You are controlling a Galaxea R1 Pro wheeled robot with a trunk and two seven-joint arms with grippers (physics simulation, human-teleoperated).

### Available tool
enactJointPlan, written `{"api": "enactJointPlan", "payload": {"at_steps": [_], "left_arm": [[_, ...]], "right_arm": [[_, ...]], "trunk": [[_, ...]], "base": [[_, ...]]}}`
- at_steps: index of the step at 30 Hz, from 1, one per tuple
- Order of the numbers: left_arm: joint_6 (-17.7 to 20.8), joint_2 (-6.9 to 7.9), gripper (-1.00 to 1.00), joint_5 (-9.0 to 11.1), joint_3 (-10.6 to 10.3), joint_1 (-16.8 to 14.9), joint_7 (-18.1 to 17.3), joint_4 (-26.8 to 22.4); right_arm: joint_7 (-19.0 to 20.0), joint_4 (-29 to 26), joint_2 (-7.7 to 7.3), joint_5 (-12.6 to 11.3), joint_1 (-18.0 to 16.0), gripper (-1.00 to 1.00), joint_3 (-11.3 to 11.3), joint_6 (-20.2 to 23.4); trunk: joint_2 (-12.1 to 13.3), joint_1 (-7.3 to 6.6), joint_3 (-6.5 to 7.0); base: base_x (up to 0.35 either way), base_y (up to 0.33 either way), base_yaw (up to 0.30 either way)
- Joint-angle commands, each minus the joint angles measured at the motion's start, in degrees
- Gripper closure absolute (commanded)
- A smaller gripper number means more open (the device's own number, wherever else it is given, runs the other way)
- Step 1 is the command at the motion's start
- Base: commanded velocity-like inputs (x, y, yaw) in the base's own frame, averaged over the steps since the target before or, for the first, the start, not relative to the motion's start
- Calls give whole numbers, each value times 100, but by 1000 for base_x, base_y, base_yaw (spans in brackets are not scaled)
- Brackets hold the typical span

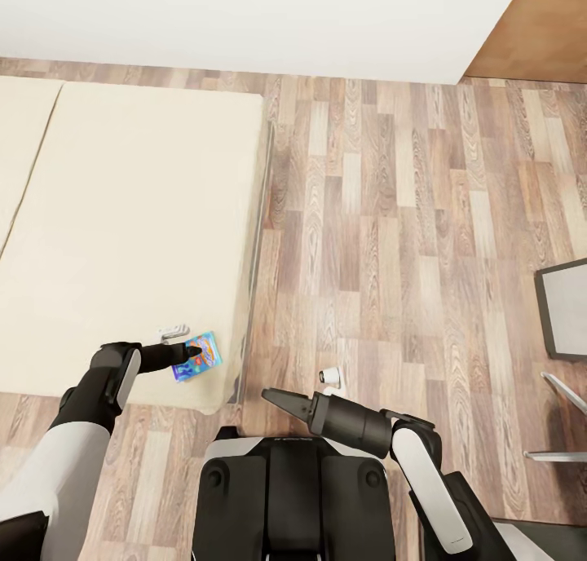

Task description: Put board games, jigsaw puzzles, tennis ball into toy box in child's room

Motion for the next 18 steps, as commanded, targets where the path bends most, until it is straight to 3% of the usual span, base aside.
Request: {"api": "enactJointPlan", "payload": {"at_steps": [1,11,18], "left_arm": [[30,-2,-100,-26,15,-2,-37,-6],[32,-2,-100,-25,15,-2,-39,-6],[38,-2,-100,-25,14,-2,-43,-6]], "right_arm": [[3,-1,1,-13,-2,-100,-4,33],[3,-1,4,-13,-2,-100,-4,33],[3,-1,0,-13,-2,-100,-4,33]], "trunk": [[-9,3,-6],[-9,3,-6],[-9,3,-6]], "base": [[0,-9,0],[0,-5,0],[0,-140,0]]}}
